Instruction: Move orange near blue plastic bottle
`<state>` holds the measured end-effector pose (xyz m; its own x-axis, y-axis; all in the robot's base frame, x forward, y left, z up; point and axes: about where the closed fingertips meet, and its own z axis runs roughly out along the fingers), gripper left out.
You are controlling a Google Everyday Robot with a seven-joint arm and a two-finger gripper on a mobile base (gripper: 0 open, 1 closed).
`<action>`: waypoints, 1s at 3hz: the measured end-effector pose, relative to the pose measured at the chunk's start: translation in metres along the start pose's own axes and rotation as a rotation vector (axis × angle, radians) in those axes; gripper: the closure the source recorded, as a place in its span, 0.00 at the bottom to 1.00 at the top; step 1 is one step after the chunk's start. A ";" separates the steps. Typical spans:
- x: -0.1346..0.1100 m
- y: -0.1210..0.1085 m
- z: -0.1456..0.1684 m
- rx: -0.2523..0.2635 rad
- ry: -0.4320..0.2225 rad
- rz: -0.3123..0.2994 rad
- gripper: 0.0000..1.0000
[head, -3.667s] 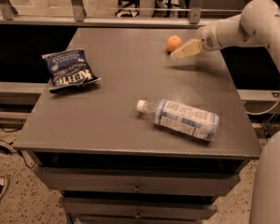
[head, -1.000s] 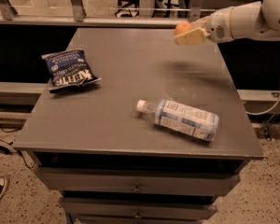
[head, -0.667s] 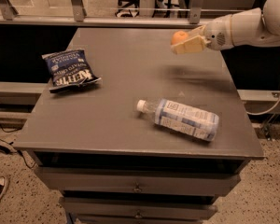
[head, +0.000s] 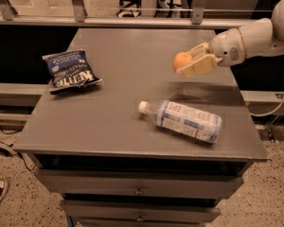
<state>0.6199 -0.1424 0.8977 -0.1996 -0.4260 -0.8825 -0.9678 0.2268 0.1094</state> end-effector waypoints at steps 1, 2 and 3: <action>0.008 0.034 -0.004 -0.091 0.026 -0.071 1.00; 0.029 0.059 -0.008 -0.171 0.041 -0.146 1.00; 0.045 0.064 -0.011 -0.218 0.044 -0.190 1.00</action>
Offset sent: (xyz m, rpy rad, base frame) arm -0.0980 -0.0214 -0.0305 -0.0413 -0.0864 0.3291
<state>0.5471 -0.1568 0.8704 -0.0129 -0.4815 -0.8764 -0.9977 -0.0521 0.0433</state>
